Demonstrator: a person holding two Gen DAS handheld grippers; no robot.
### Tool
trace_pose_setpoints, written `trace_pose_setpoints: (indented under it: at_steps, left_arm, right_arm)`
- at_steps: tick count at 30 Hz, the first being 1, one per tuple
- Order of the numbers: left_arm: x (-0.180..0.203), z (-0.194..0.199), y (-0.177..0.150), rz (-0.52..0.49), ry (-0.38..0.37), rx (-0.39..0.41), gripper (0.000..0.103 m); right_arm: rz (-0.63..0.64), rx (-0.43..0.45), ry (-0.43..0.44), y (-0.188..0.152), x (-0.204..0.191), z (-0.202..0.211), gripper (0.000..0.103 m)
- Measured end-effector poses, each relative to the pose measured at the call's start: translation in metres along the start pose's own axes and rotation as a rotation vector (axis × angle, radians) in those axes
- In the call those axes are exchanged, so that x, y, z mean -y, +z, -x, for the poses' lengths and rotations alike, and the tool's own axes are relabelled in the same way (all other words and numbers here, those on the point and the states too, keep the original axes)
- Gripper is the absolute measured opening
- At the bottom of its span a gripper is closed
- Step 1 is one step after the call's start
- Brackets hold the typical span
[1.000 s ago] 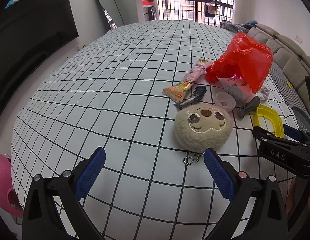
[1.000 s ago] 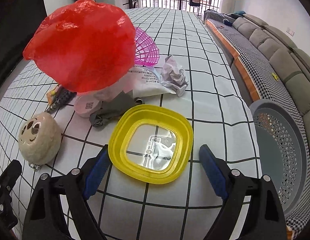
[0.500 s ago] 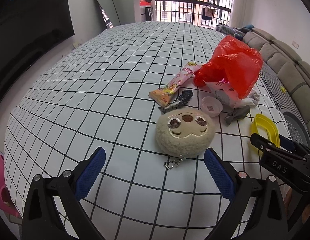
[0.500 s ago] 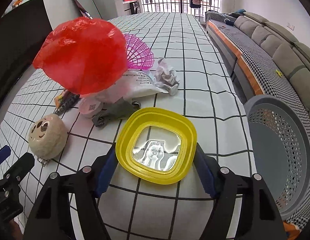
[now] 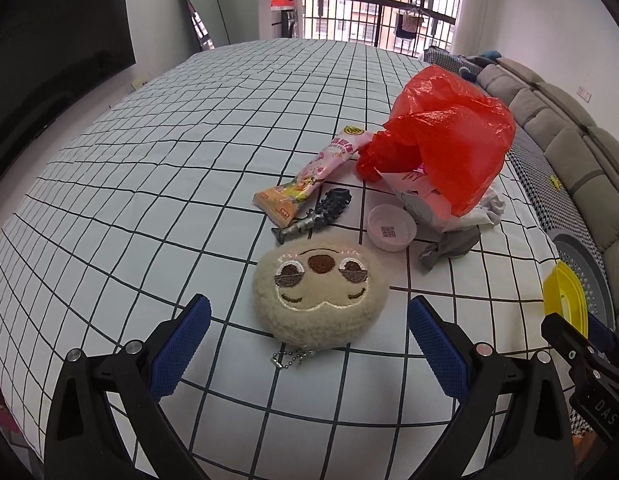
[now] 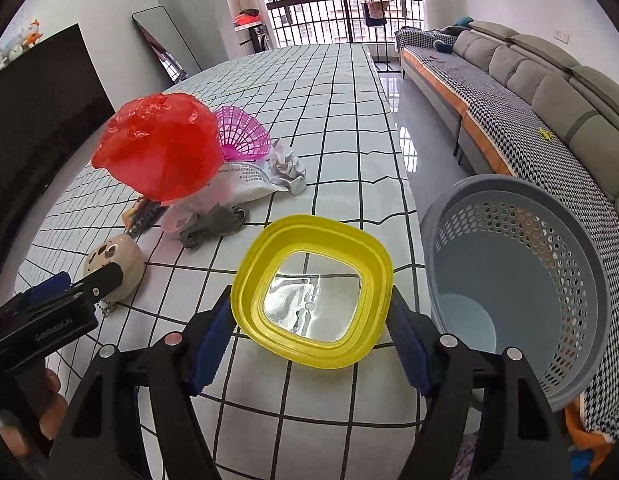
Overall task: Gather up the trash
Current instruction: 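Grasp the beige plush sloth pouch with the left tool while right holds lid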
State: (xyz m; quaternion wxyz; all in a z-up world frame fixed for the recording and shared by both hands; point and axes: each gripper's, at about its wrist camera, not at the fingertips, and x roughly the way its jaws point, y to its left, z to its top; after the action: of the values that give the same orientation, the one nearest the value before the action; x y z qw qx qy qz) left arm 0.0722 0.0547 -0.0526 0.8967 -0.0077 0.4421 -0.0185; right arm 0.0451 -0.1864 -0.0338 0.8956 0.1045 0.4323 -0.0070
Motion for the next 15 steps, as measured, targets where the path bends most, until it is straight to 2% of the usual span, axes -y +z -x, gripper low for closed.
trace_pose_setpoints:
  at_steps: [15]
  left_arm:
    - [0.007,-0.035,0.011,-0.014,0.055,-0.081,0.097]
  right_arm:
    - [-0.018,0.005,0.021,-0.002,0.007,0.004,0.070]
